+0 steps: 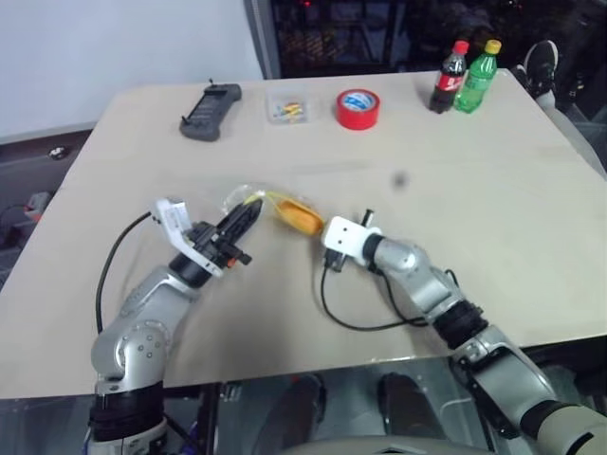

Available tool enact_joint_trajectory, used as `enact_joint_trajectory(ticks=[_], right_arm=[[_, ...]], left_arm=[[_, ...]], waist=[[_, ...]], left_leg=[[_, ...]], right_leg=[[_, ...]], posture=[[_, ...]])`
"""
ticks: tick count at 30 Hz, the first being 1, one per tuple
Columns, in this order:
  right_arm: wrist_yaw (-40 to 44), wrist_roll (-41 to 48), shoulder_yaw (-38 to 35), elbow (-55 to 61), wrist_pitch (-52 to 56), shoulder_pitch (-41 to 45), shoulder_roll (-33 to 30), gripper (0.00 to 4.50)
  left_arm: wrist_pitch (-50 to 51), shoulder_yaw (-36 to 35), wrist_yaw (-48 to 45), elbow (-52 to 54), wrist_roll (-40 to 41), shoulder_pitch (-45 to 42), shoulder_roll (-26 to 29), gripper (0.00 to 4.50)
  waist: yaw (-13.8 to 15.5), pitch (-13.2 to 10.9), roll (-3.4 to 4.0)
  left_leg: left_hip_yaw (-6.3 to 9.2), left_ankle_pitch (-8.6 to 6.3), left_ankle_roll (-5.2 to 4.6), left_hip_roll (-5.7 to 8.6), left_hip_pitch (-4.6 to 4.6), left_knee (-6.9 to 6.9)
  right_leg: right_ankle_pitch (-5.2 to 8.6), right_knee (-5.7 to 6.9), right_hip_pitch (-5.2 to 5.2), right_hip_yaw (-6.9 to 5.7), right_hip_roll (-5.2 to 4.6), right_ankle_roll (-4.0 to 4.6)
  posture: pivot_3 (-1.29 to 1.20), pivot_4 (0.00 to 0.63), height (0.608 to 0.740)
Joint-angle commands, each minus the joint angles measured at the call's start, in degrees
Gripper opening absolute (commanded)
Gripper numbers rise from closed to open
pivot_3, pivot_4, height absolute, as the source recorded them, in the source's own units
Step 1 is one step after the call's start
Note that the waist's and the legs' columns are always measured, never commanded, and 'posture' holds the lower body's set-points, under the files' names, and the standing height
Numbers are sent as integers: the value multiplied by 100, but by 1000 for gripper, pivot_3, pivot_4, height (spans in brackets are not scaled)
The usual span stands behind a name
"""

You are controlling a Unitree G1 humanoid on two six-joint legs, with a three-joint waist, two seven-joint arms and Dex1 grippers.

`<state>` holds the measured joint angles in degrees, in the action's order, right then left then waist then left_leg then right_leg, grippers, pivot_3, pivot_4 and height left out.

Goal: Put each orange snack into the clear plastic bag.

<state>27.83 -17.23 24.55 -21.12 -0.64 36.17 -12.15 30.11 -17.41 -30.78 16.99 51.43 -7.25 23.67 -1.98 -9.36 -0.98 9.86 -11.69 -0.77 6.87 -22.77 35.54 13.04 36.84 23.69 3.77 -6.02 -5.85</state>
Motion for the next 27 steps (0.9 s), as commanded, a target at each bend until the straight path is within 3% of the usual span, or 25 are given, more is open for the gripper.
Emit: enact_joint_trajectory(ticks=[1, 5, 11, 14, 16, 18, 20, 23, 27], right_arm=[[356, 94, -427, 533, 69, 316, -546, 65], [1330, 264, -689, 583, 88, 861, -1571, 65], [2422, 137, -604, -916, -523, 2314, -2708, 65], [2476, -48, -580, -1742, -951, 3028, -2952, 65], [2254, -197, -601, -2121, -1223, 3331, -3067, 65], [2040, -286, -631, -2306, -1446, 3442, -3152, 65], [1799, -332, -738, -2157, -1498, 3320, -3309, 65], [1827, 154, -1233, -362, -1181, 1952, -3505, 65], [1631, 283, -1564, 1675, -373, 308, -3314, 65]], left_arm=[[154, -115, 219, 162, 245, -351, 16, 0], [666, 59, 538, -166, 383, -1146, 0, 0], [1046, 712, 409, -1734, -221, -3151, 39, 0], [173, 1432, -171, -2355, -1373, -3811, 265, 0], [-1248, 2029, -382, -2689, -2631, -3979, 453, 0], [-2277, 2383, -619, -2954, -3387, -4035, 583, 0], [-3124, 2322, -505, -3064, -3721, -4008, 492, 0], [-4245, 2523, -602, -2663, -4328, -3337, 629, 0], [-5024, 2650, -470, -2492, -4986, -2514, 695, 0]], waist=[[14, -5, 0], [32, -13, -2], [65, -36, -8], [28, -57, -19], [-34, -57, -19], [-52, -57, -19], [-52, -57, -19], [-38, -51, -22], [-23, -53, -12]], left_leg=[[1, 0, 0, 1, -3, 2], [-1, -1, -1, 1, -4, 3], [-8, -9, -16, 8, -14, 31], [-19, -1, -2, 9, -24, 35], [-24, -2, -4, 11, -28, 29], [-20, -5, -7, 10, -31, 8], [-17, -5, -7, 8, -34, -11], [-5, -4, -7, 4, -114, -1], [-17, -12, -21, 15, -145, 22]], right_leg=[[0, 0, -1, 0, 0, 0], [0, -1, -3, -1, 0, -1], [-5, -9, -14, -13, 1, -12], [-6, -10, -8, -15, 0, -12], [-6, -13, -3, -12, -5, -12], [-6, -30, 8, -1, -9, -12], [-6, -42, 18, 4, -9, -11], [-7, -36, 101, 1, -10, -11], [-5, -7, 138, -46, -40, -9]], posture=[[0, 150, 740], [0, 150, 740], [0, 150, 740], [0, 150, 740], [0, 150, 740], [0, 150, 740], [0, 150, 740], [0, 150, 740], [0, 150, 740]])
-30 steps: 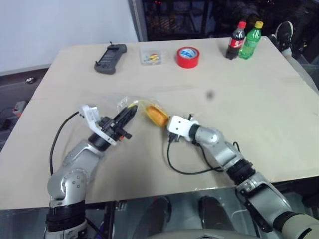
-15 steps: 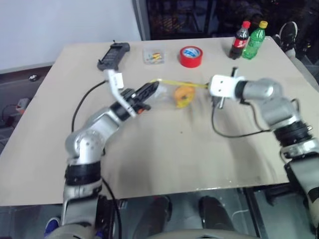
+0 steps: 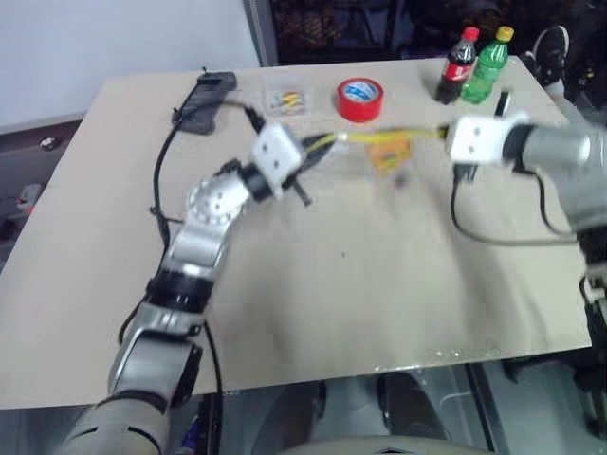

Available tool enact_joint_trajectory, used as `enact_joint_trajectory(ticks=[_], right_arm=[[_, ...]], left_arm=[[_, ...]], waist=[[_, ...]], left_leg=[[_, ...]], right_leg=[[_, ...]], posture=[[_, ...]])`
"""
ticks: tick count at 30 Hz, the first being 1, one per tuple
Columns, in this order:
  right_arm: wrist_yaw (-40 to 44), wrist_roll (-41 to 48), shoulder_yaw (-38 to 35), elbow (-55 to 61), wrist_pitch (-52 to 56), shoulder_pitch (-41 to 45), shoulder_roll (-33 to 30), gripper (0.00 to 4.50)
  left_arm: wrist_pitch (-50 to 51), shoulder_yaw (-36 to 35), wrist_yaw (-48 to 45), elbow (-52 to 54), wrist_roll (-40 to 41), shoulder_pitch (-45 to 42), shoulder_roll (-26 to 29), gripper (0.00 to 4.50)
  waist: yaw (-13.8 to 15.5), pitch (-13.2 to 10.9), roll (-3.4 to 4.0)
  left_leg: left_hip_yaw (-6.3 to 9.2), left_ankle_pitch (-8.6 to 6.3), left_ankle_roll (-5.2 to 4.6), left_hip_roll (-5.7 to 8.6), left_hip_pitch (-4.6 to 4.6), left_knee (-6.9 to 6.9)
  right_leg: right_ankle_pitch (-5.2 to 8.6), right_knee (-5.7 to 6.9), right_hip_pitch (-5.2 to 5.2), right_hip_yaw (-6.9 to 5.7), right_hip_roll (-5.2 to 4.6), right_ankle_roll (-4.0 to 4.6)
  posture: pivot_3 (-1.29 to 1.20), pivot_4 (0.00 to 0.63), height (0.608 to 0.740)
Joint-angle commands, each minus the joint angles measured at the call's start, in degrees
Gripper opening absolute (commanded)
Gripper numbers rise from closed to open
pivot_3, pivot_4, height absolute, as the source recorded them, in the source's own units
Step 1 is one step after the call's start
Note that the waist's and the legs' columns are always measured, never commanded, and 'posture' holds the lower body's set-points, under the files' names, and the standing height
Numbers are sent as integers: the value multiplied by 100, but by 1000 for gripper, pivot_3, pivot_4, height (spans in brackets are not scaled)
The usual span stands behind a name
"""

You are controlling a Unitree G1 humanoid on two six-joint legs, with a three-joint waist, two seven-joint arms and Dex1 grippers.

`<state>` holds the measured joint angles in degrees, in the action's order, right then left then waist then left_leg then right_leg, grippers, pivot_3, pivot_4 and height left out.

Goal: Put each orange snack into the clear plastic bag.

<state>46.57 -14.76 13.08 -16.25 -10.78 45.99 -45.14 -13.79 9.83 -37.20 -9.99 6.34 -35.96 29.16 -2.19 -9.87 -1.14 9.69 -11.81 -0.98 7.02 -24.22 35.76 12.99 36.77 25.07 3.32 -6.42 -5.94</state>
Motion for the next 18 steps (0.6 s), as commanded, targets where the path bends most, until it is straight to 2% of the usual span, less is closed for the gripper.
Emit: enact_joint_trajectory(ticks=[1, 4, 5, 9, 11, 15, 18], right_arm=[[-411, -62, -411, 1625, 842, -1177, 111, 65], [-812, -422, -386, 2375, 1140, -2103, 307, 65], [-888, -480, -424, 2566, 1254, -2323, 358, 307], [-921, -535, -620, 3332, 1545, -3236, 330, 1735], [-848, -305, -941, 3882, 1885, -3663, 356, 2496], [-595, 81, -1206, 4843, 2081, -3853, 329, 2496], [-654, 55, -660, 5126, 2194, -3284, 758, 2496]], left_arm=[[-828, -7, 220, 262, -714, 621, 188, 0], [-1044, 30, 368, 411, -1157, 1118, 246, 0], [-1054, 17, 413, 487, -1241, 1229, 251, 0], [-983, -71, 470, 924, -1416, 1625, 336, 0], [-954, -84, 441, 1090, -1474, 1734, 412, 0], [-896, -108, 384, 1288, -1489, 1782, 486, 0], [-740, -103, 323, 1372, -1387, 1748, 422, 0]], waist=[[-4, -3, 4], [10, -2, 7], [30, -3, 7], [141, -7, 13], [176, -10, 25], [182, -10, 30], [120, -10, 29]], left_leg=[[-1, -1, -2, 9, -49, 25], [3, -1, -3, 22, -53, 46], [3, 0, -3, 28, -53, 49], [1, -5, -16, 39, -19, 85], [1, -9, -21, 38, 55, 83], [13, -9, -22, 38, 74, 84], [12, -9, -22, 34, 76, 85]], right_leg=[[0, 2, 42, 1, -5, 0], [-1, 33, 48, 0, -14, -2], [-2, 49, 50, 1, -16, -4], [-12, 109, 23, 5, -24, -21], [-9, 98, -56, 4, -24, -25], [-9, 90, -85, -10, -27, -26], [-9, 89, -85, -10, -24, -26]], posture=[[0, 150, 740], [0, 150, 740], [0, 150, 740], [0, 150, 740], [0, 150, 740], [0, 150, 740], [0, 150, 740]])
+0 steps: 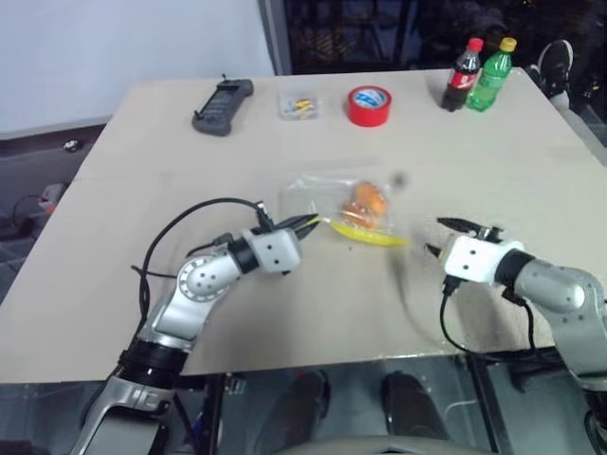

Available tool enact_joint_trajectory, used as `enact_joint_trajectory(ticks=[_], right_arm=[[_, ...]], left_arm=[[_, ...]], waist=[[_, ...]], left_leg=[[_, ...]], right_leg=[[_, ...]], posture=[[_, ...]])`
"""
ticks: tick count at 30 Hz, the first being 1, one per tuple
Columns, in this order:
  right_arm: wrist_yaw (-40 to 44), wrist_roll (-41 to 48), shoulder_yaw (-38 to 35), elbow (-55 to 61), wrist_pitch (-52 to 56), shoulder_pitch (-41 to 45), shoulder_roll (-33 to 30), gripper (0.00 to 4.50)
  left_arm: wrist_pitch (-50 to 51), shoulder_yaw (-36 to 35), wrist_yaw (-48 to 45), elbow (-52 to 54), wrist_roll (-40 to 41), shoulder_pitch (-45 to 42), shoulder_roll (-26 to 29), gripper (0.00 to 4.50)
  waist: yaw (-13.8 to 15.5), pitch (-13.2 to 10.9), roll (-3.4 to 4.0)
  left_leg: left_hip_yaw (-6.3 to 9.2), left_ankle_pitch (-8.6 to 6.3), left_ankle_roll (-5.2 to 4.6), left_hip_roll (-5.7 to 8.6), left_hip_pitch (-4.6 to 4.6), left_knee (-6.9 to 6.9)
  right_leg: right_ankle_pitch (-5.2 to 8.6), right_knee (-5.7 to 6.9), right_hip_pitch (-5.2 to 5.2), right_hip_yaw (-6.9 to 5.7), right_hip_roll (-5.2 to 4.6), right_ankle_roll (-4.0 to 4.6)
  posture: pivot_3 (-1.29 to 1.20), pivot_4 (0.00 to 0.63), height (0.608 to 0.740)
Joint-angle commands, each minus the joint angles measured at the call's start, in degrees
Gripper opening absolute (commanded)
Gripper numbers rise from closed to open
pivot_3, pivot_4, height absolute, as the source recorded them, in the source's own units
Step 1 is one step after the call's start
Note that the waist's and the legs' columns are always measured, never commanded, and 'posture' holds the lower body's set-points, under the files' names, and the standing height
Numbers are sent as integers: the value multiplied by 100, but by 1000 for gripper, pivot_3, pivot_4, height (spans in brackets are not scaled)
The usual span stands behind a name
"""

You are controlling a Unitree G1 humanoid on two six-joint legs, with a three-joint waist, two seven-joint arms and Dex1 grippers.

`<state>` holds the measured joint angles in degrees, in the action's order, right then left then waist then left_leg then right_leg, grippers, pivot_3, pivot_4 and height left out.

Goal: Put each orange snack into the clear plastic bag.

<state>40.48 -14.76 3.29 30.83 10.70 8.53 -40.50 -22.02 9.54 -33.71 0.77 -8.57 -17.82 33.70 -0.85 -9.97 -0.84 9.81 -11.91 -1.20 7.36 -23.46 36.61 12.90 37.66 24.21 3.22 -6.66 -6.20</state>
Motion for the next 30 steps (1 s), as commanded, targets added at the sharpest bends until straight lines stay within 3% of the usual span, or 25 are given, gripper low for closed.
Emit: enact_joint_trajectory(ticks=[1, 6, 16, 20, 21, 30], right_arm=[[-53, 16, 584, 399, 65, 694, 494, 2496], [28, -183, 1857, -634, -129, 1770, 1510, 2496], [66, -73, 2092, -1607, -284, 2324, 1966, 2496], [46, -84, 2059, -1723, -335, 2332, 1969, 1299], [48, -79, 2033, -1717, -337, 2327, 1949, 811], [80, -24, 1804, -1465, -121, 2169, 1710, 811]], left_arm=[[149, -71, -54, 312, 151, -78, -61, 0], [452, -76, -210, 430, 352, -135, -169, 0], [608, -108, -232, 700, 331, 12, -182, 0], [623, -114, -212, 728, 317, 28, -190, 0], [620, -119, -209, 724, 315, 36, -185, 0], [484, -171, -210, 649, 307, 74, -138, 0]], waist=[[-37, -1, -3], [-2, -3, -12], [-7, -4, -13], [-8, -4, -12], [-7, -4, -12], [-7, -6, -8]], left_leg=[[0, 0, 0, -2, 1, 0], [11, -1, 0, -1, 19, -7], [17, -2, -1, 0, 38, -20], [15, -3, -2, 0, 45, -25], [15, -3, -2, -1, 46, -25], [16, -3, -1, -7, 50, -34]], right_leg=[[0, 0, 0, 0, 2, 0], [0, -10, -24, -15, -1, 1], [-1, -23, -39, -18, 1, 3], [-1, -23, -41, -15, 2, 3], [-1, -23, -41, -15, 2, 3], [0, -20, -41, -14, 9, 5]], posture=[[0, 150, 740], [0, 150, 740], [0, 150, 740], [0, 150, 740], [0, 150, 740], [0, 150, 740]])
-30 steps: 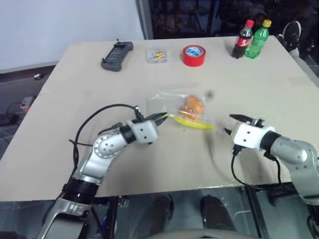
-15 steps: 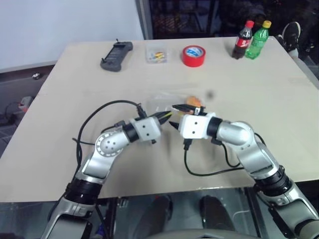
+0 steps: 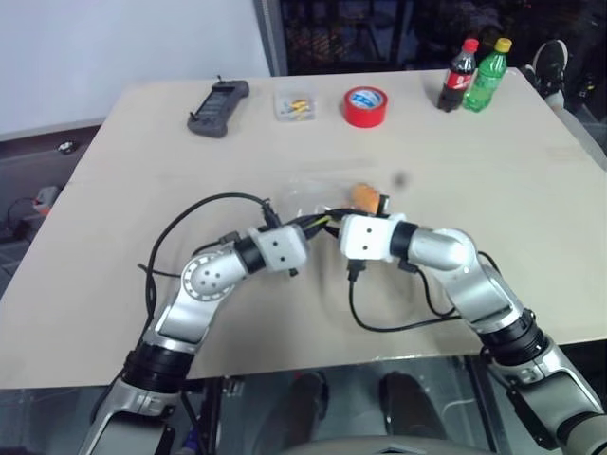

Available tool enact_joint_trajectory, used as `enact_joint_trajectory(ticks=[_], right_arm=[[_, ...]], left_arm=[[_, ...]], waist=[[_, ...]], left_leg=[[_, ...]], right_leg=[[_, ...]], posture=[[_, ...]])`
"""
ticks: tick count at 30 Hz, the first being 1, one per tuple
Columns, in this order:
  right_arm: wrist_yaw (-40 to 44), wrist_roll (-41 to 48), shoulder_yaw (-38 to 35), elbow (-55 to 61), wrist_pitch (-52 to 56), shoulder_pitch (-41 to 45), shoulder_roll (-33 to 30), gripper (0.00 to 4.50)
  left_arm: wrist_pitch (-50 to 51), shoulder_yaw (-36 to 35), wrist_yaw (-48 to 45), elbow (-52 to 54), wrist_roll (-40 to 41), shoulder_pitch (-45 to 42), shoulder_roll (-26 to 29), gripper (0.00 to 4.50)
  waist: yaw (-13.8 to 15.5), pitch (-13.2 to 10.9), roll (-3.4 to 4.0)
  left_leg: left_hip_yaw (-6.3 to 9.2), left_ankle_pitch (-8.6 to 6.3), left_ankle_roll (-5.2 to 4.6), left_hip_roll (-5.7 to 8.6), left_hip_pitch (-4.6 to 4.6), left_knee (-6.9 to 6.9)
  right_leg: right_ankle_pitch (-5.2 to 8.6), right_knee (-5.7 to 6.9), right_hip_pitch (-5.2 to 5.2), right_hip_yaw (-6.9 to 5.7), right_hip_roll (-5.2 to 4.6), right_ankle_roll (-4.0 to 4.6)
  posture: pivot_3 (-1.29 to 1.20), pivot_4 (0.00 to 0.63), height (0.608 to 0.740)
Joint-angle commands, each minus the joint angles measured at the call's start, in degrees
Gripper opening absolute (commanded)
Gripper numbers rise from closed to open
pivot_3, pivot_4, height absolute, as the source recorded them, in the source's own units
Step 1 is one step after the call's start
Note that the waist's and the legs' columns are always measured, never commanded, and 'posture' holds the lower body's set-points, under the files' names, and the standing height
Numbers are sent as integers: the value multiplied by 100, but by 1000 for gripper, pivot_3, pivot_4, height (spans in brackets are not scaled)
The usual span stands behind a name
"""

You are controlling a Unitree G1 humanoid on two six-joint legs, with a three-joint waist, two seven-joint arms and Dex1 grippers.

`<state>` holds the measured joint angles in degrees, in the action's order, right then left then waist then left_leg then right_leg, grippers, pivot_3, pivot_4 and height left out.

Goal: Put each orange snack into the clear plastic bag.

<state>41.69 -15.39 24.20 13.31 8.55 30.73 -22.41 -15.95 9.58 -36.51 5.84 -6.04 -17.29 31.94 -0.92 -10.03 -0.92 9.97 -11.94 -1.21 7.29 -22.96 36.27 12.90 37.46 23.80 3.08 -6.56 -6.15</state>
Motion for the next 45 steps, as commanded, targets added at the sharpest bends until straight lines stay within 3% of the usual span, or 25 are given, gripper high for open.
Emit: enact_joint_trajectory(ticks=[1, 13, 16, 30, 34, 40, 41, 42, 45], right_arm=[[-49, 43, -294, 302, 127, -75, -111, 811], [-16, 266, -359, 565, 851, -195, -31, 811], [-7, 279, -332, 571, 833, -166, -49, 50], [177, 515, -362, 651, 877, -52, -47, 50], [49, 463, -371, 627, 841, -34, -1, 1785], [17, 484, -360, 628, 876, 3, 19, 1785], [15, 485, -358, 631, 879, 7, 20, 1275], [12, 475, -351, 634, 867, 14, 20, 1095], [7, 484, -337, 671, 870, 37, 50, 1095]], left_arm=[[-143, -177, 72, 137, 54, 20, 38, 0], [-286, -229, 135, 51, 23, 16, 64, 0], [-263, -220, 126, 69, 39, 30, 48, 0], [-235, -193, 129, 105, -18, 69, 52, 0], [-228, -185, 123, 142, -15, 93, 43, 0], [-255, -186, 123, 122, -30, 92, 53, 0], [-257, -184, 124, 121, -34, 92, 53, 0], [-262, -183, 124, 121, -36, 92, 53, 0], [-273, -184, 127, 116, -42, 91, 55, 0]], waist=[[1, 0, 0], [3, 0, 0], [3, 0, -1], [6, 0, -1], [5, 0, -1], [6, 0, -1], [6, 0, -1], [6, 0, -1], [6, 0, -1]], left_leg=[[0, 0, 0, 0, 0, 0], [0, -1, 0, 0, 0, 0], [0, -1, 0, 0, 0, -2], [0, -1, 0, 0, 0, -3], [1, -1, 0, 0, 0, -3], [1, -1, 0, 0, 0, -4], [1, -1, 0, 0, 0, -5], [1, -1, 0, 0, 0, -5], [1, -1, 0, 0, 0, -5]], right_leg=[[0, 0, 0, 0, 0, 0], [0, -6, -1, 0, -1, 0], [0, -6, -1, 0, 0, 0], [0, -8, -1, -1, -1, 0], [0, -8, -1, -1, -1, -1], [0, -10, -1, -1, -1, -1], [0, -10, -1, -1, -1, -1], [0, -10, -1, -1, -1, -1], [0, -11, -1, -1, -1, -1]], posture=[[0, 150, 740], [0, 150, 740], [0, 150, 740], [0, 150, 740], [0, 150, 740], [0, 150, 740], [0, 150, 740], [0, 150, 740], [0, 150, 740]])
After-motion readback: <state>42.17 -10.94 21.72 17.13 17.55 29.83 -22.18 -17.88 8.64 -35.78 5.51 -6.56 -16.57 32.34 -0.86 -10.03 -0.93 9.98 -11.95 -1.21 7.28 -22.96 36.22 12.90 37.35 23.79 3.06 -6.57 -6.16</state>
